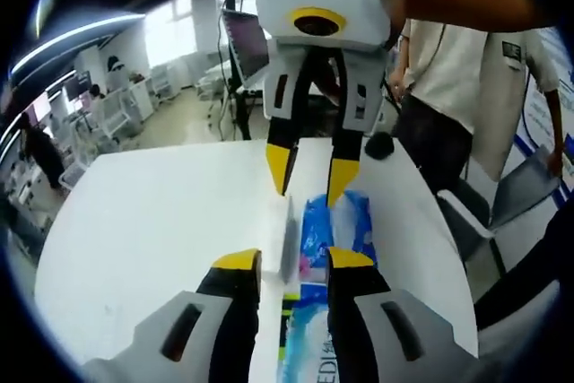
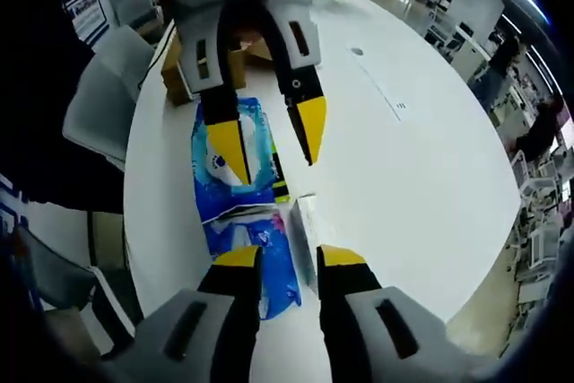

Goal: Operate the shoe box by opening the lid, removing the specified soft item, and placing it in the target area until the item is outside and the box remains undamaged.

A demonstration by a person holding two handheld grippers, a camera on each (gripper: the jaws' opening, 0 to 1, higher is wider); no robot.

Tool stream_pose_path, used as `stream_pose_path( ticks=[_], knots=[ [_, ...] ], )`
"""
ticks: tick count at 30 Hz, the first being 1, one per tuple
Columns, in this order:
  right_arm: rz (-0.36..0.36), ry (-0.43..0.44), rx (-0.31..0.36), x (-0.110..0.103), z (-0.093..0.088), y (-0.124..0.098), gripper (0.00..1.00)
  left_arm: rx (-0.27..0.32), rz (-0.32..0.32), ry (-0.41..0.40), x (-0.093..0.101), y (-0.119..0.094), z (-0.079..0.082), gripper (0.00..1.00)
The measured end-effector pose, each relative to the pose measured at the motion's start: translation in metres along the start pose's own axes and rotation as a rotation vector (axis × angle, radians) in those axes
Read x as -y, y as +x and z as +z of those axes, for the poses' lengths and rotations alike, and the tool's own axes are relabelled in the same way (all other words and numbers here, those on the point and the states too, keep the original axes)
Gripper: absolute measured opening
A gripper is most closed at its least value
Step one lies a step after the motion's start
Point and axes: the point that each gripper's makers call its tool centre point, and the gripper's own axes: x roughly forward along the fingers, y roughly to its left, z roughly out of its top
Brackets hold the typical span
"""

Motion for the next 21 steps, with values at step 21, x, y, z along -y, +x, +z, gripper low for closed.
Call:
stream_pose_path(
  ticks=[21],
  knots=[
    [-0.031,-0.010,0.074,-0.073,0.069,-0.008,0.22,0.077,0.061,-0.031,0.053,-0.086,-0.016,0.25]
  ],
)
